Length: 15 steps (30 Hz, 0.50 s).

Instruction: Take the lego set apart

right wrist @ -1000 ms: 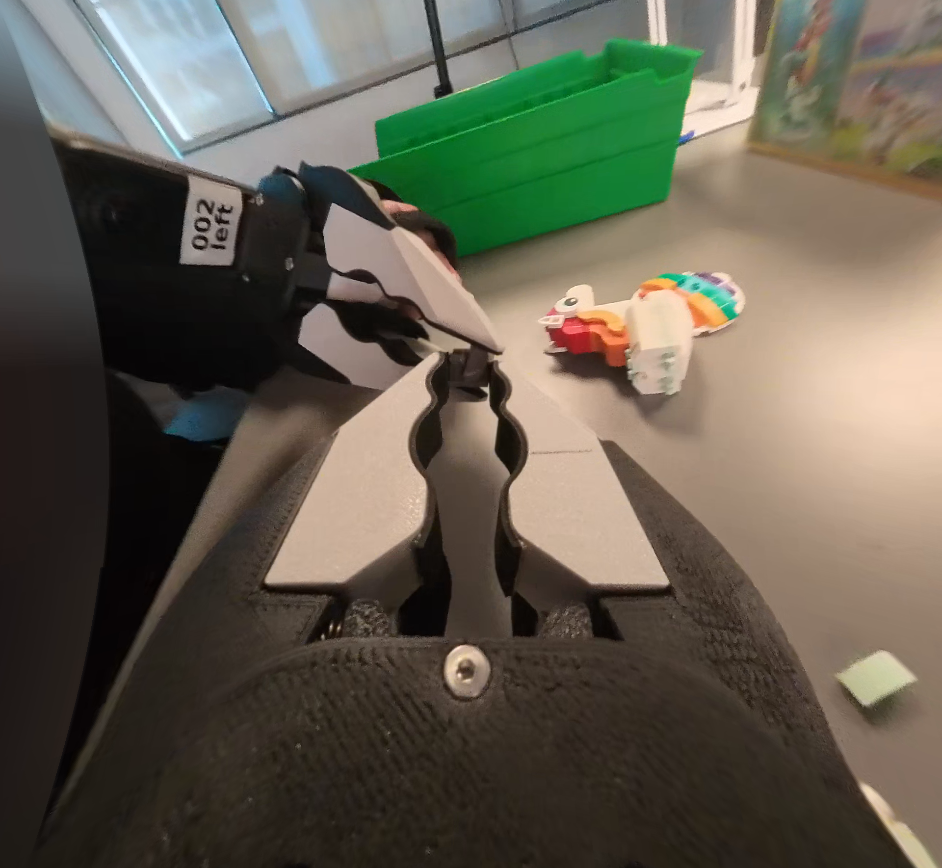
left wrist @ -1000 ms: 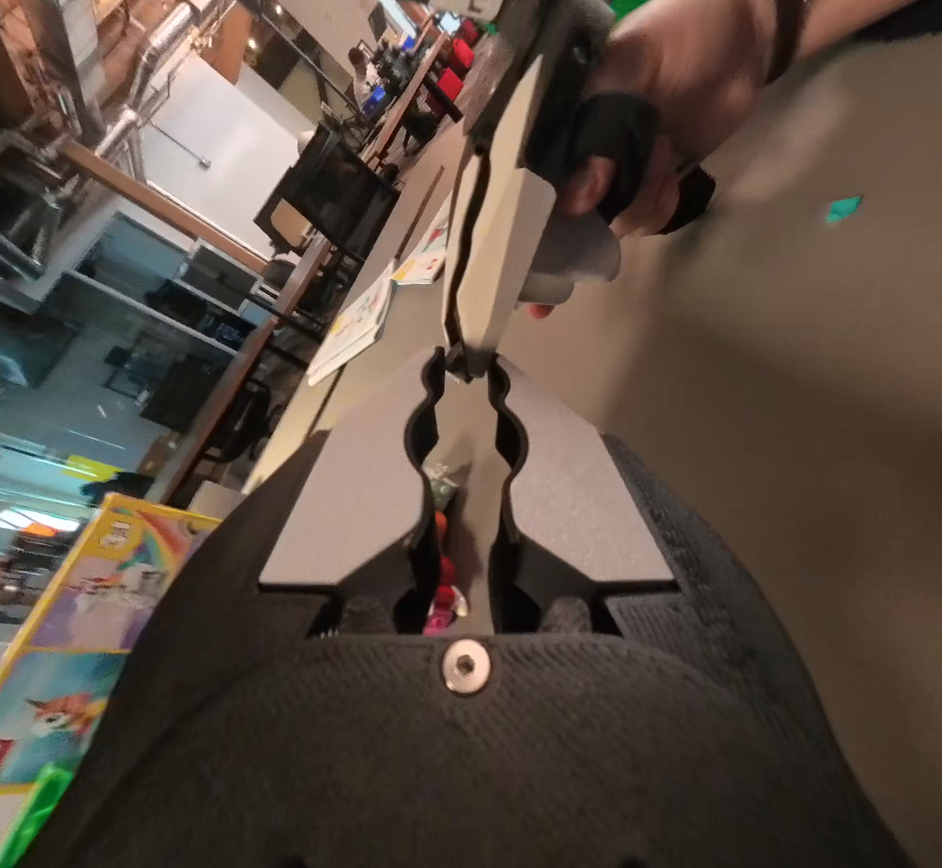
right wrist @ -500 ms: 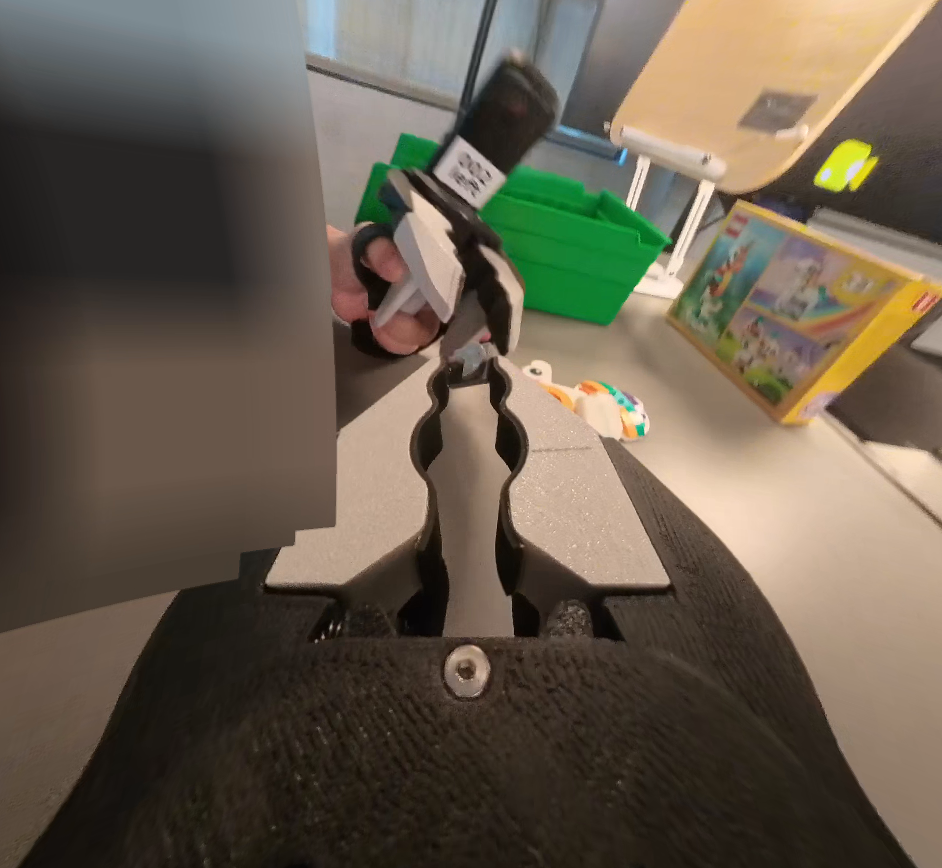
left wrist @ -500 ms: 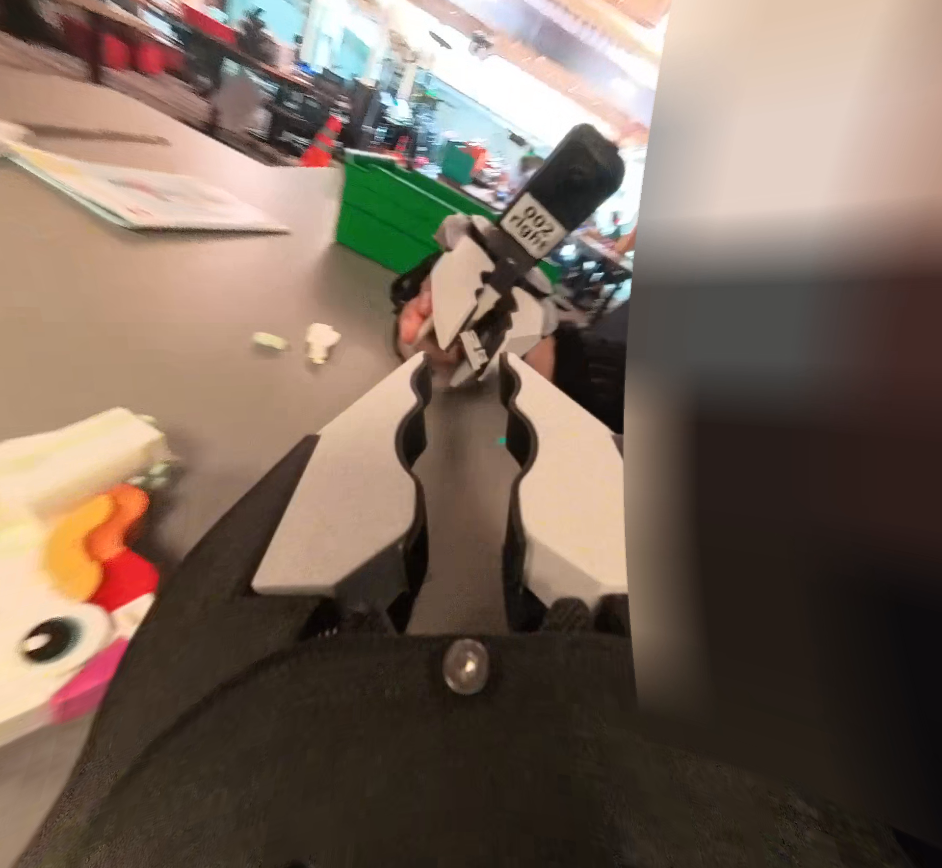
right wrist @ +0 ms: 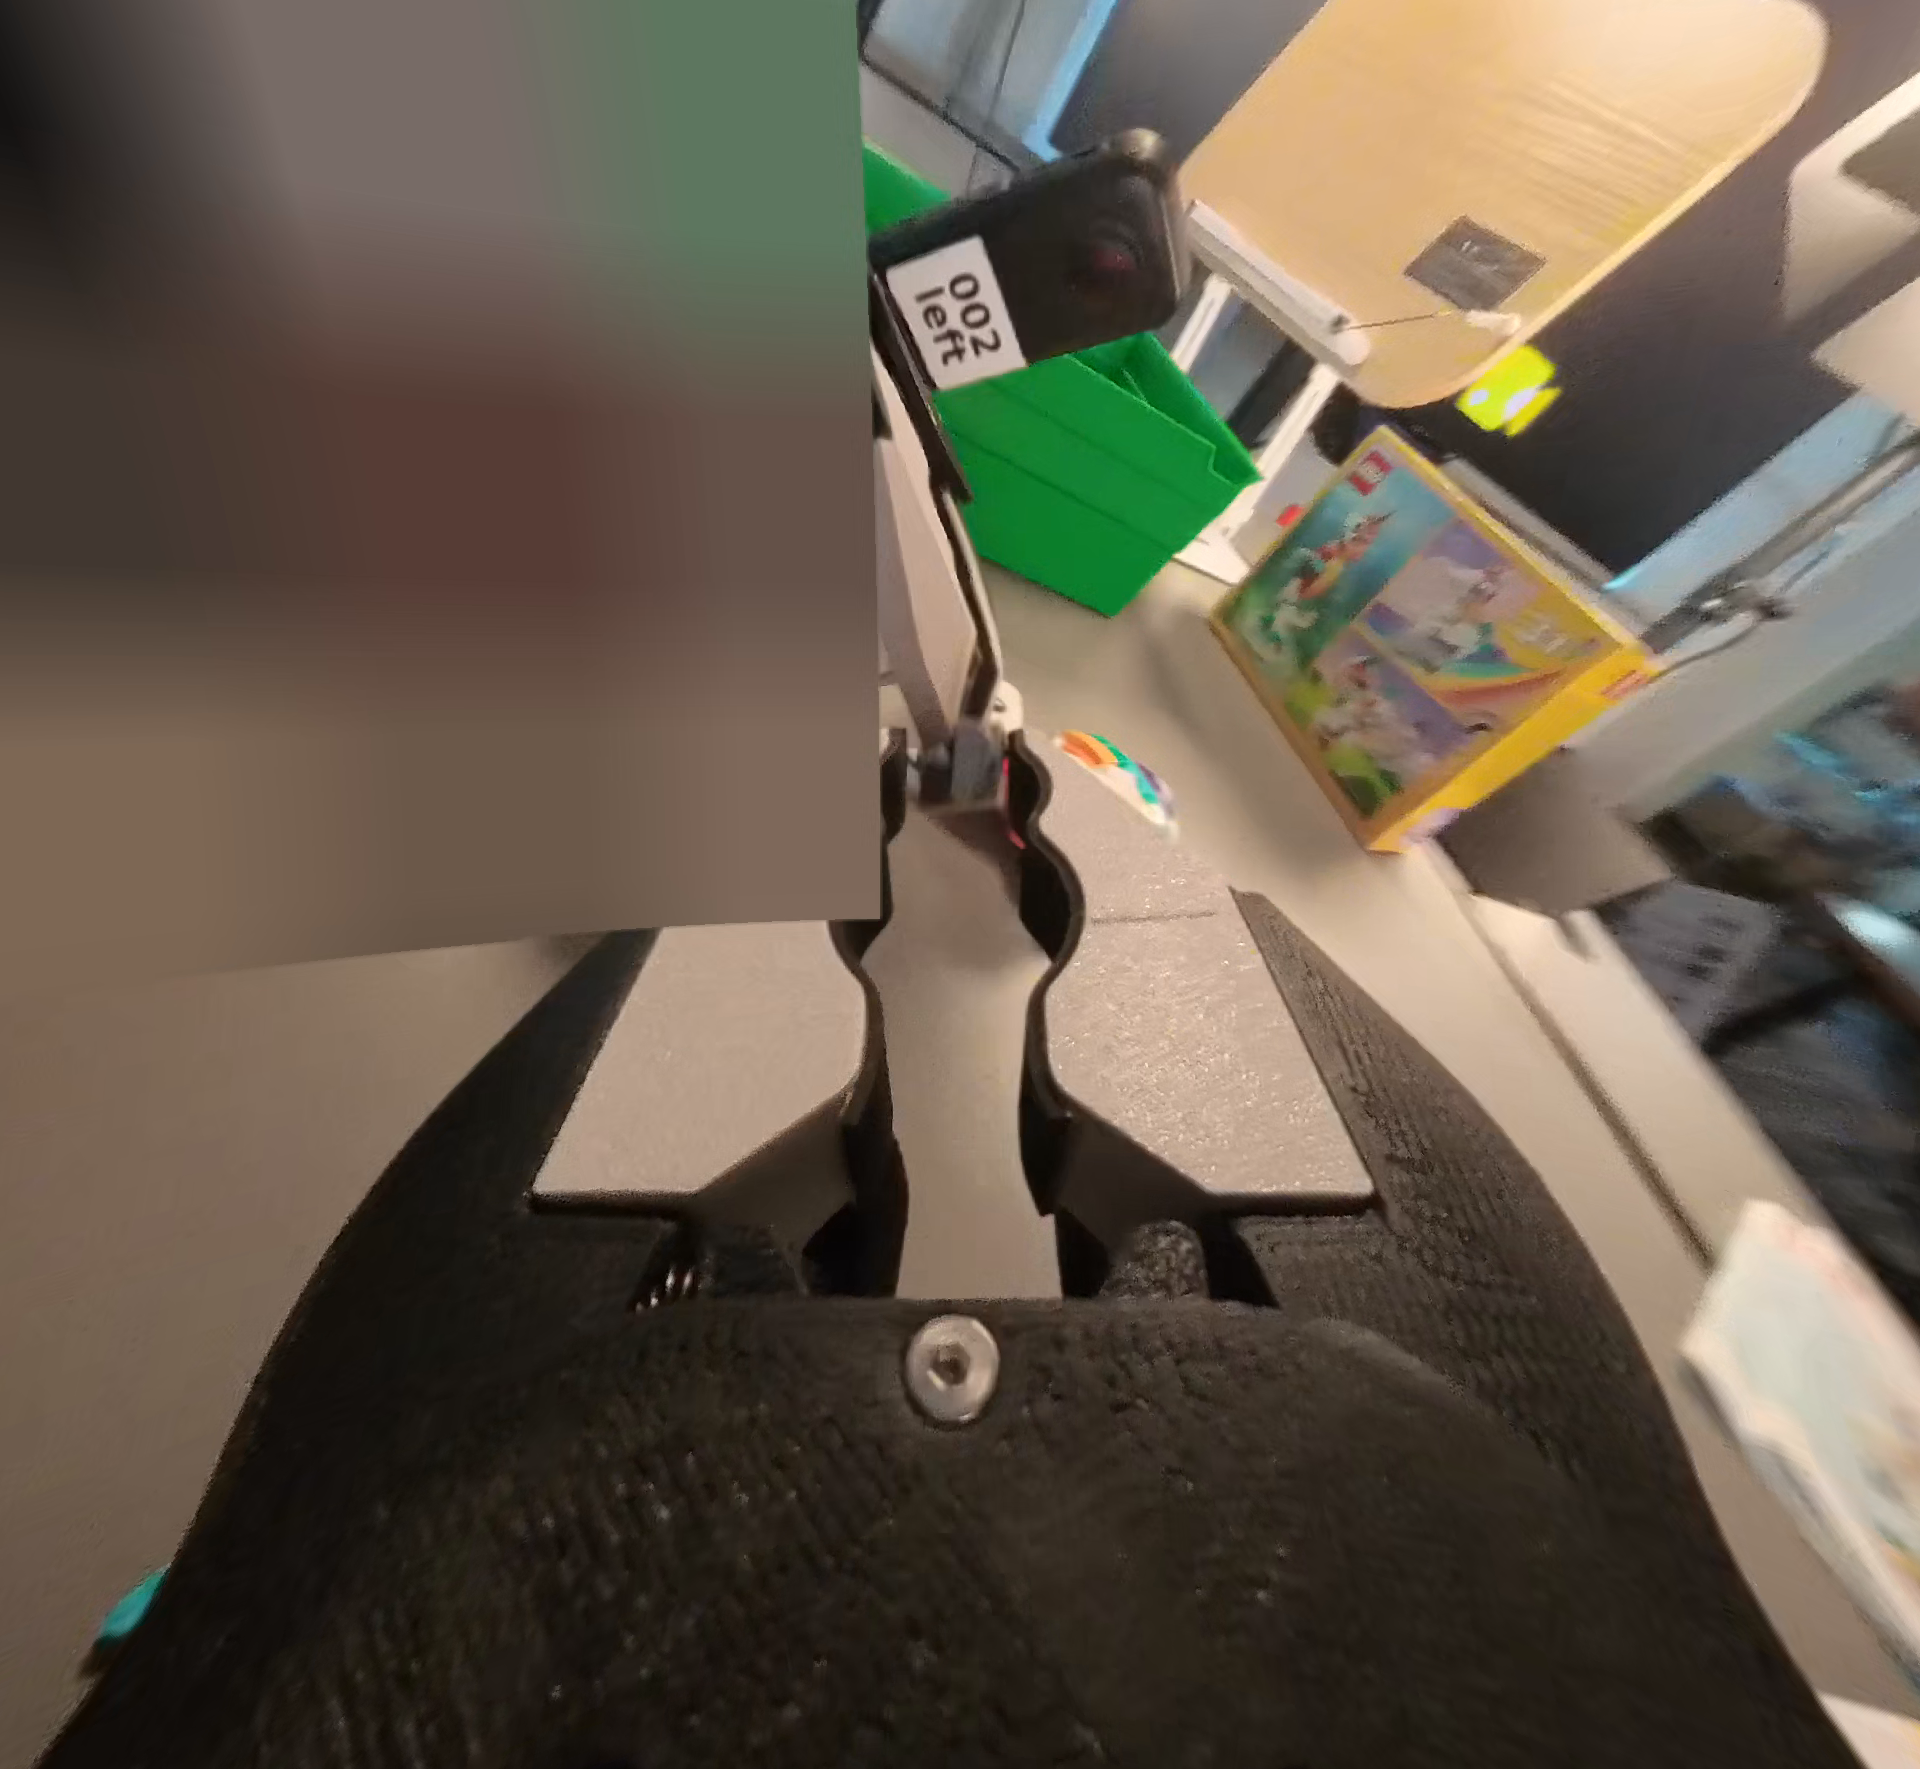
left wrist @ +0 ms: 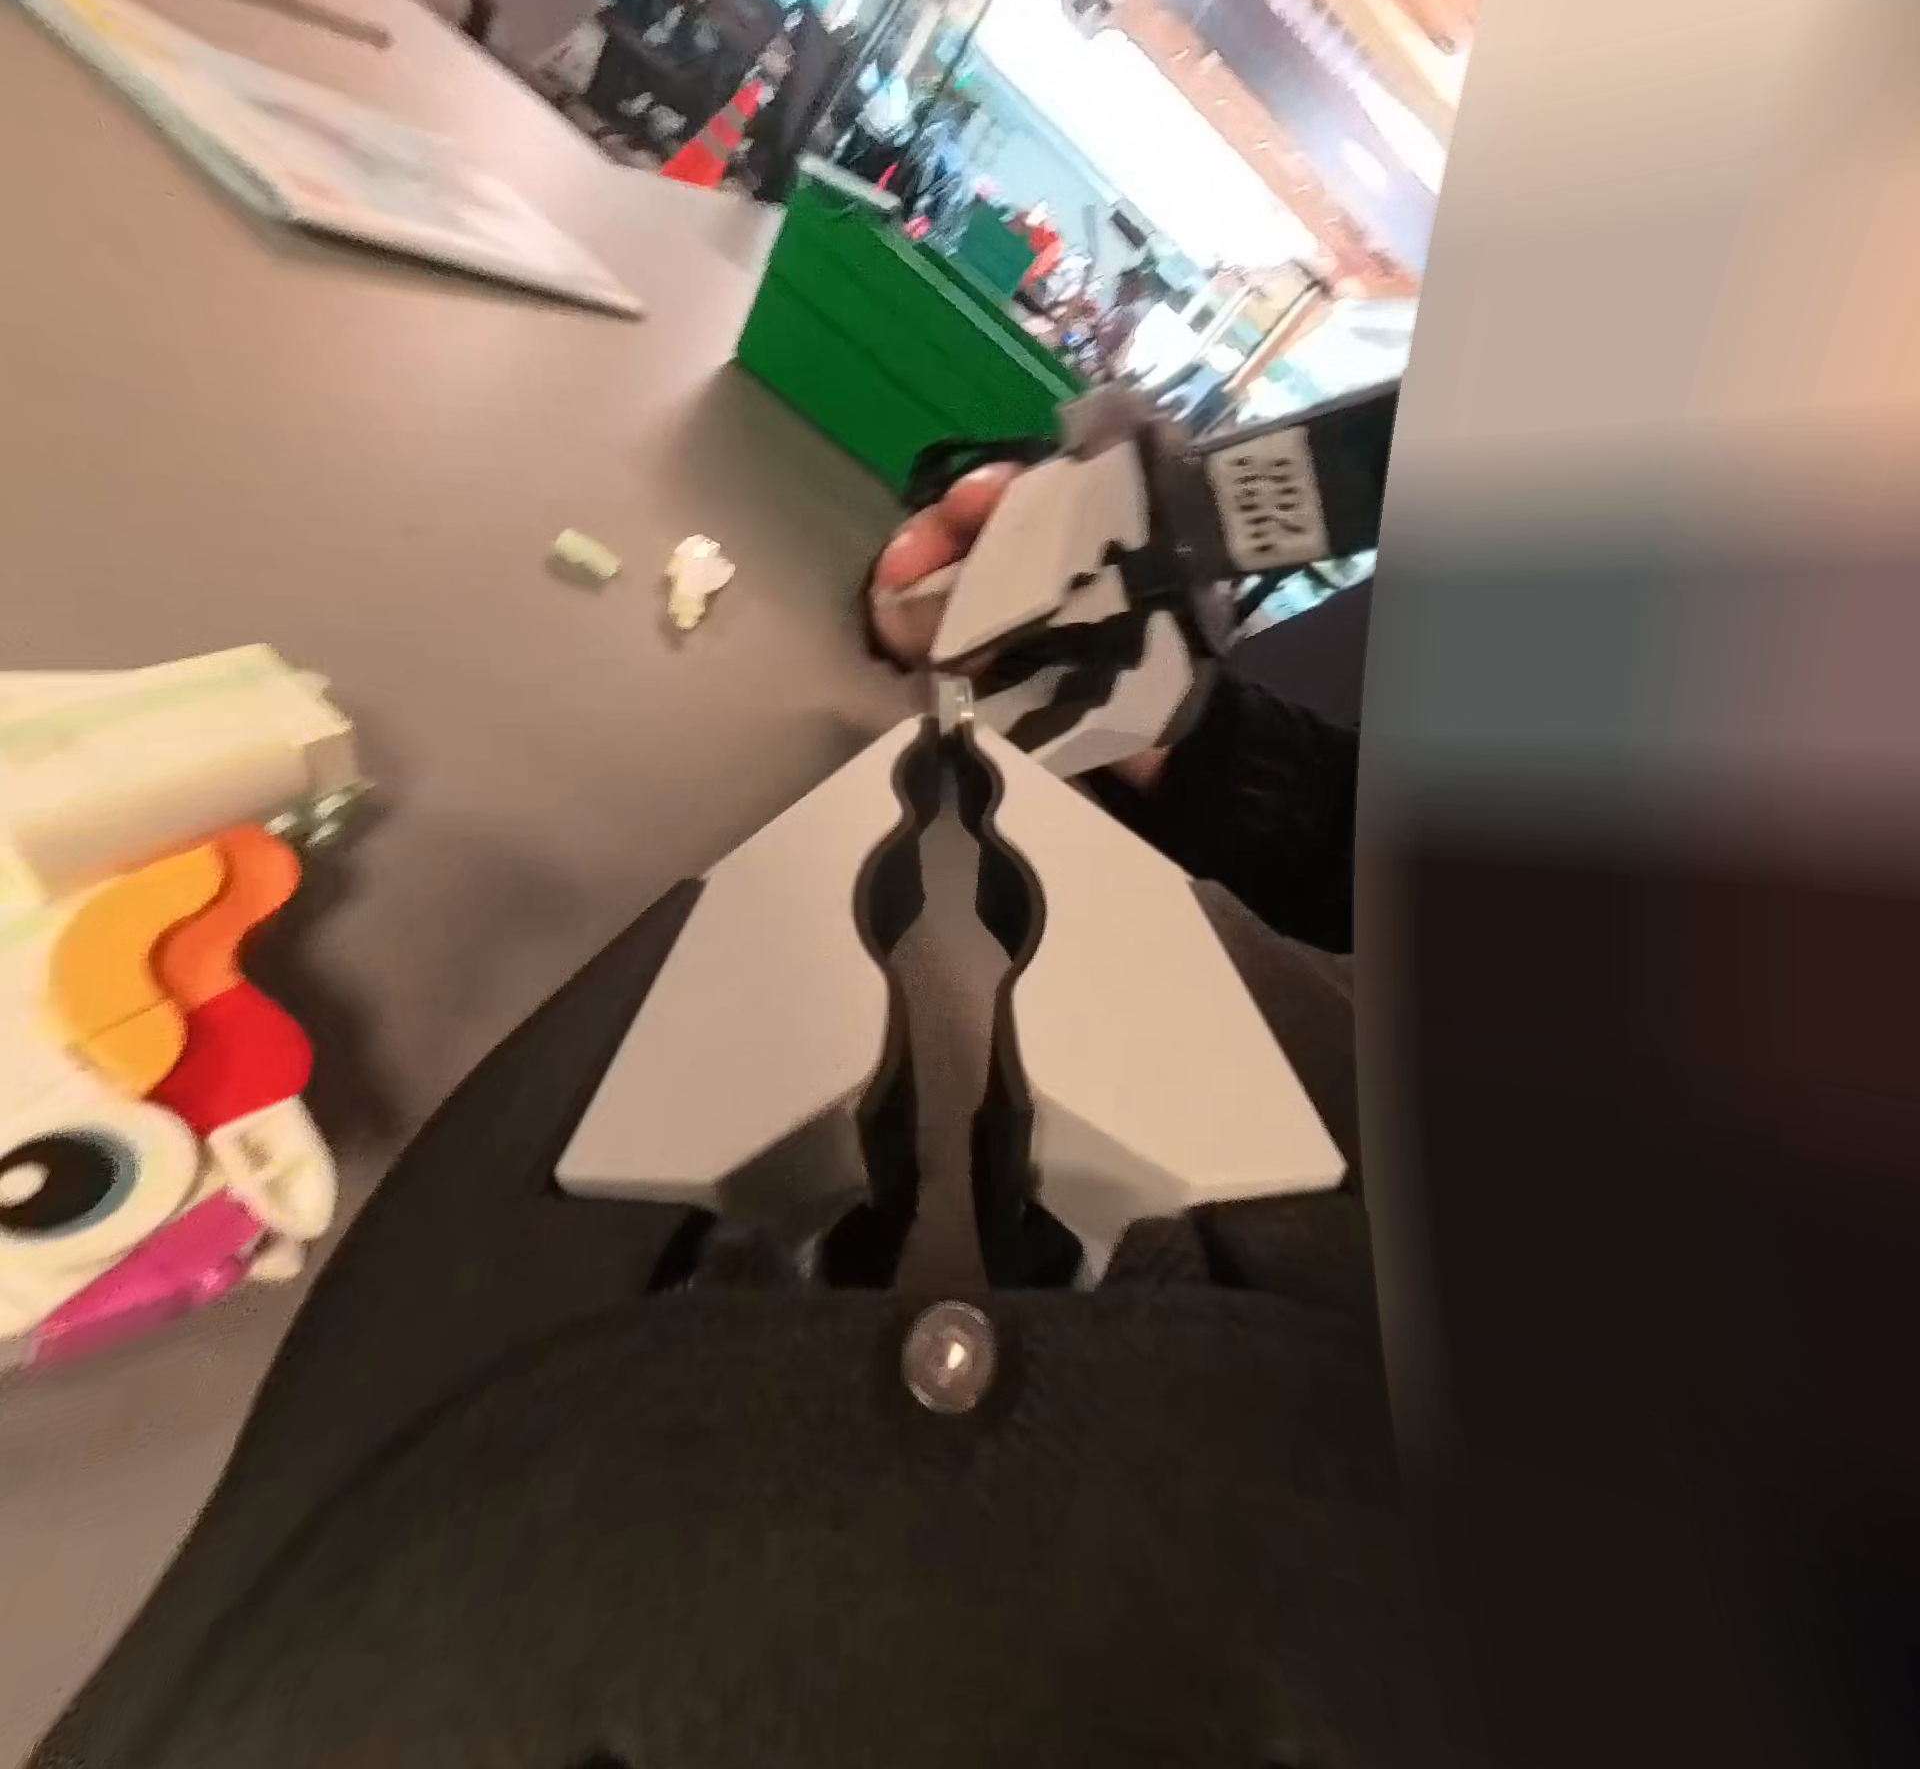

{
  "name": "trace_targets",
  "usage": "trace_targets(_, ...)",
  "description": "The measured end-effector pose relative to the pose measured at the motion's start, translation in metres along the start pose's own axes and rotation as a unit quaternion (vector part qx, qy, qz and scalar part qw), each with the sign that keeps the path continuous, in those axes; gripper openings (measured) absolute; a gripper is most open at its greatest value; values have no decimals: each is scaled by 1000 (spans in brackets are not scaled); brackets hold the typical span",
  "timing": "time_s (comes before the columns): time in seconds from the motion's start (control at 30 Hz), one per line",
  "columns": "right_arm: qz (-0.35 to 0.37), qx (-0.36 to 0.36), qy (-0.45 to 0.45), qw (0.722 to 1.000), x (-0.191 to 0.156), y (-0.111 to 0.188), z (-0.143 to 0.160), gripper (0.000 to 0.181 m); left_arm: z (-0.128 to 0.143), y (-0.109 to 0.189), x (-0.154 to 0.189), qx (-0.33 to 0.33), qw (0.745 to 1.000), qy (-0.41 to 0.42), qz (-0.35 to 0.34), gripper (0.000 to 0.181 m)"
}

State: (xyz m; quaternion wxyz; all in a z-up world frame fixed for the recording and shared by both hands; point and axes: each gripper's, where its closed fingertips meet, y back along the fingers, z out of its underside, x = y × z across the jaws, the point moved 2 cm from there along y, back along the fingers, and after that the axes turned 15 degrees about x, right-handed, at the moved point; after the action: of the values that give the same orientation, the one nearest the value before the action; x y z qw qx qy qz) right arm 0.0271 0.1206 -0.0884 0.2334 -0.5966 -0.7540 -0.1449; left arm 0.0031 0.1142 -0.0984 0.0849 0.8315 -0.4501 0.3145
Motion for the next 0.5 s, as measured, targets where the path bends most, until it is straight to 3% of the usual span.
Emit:
trace_targets(0.03, 5, -11, 30, 999, 0, -1, 0, 18, 1, 0, -4, -6, 1000, -4, -16, 2)
trace_targets(0.23, -5, -105, 128, 986, -5, -3, 16, 8, 6, 1, -18, -32, 996, -24, -76, 2)
trace_targets(0.5, -5, -143, 82, 986, -3, 0, 28, 8, 10, 5, -25, -59, 991, -56, -107, 2)
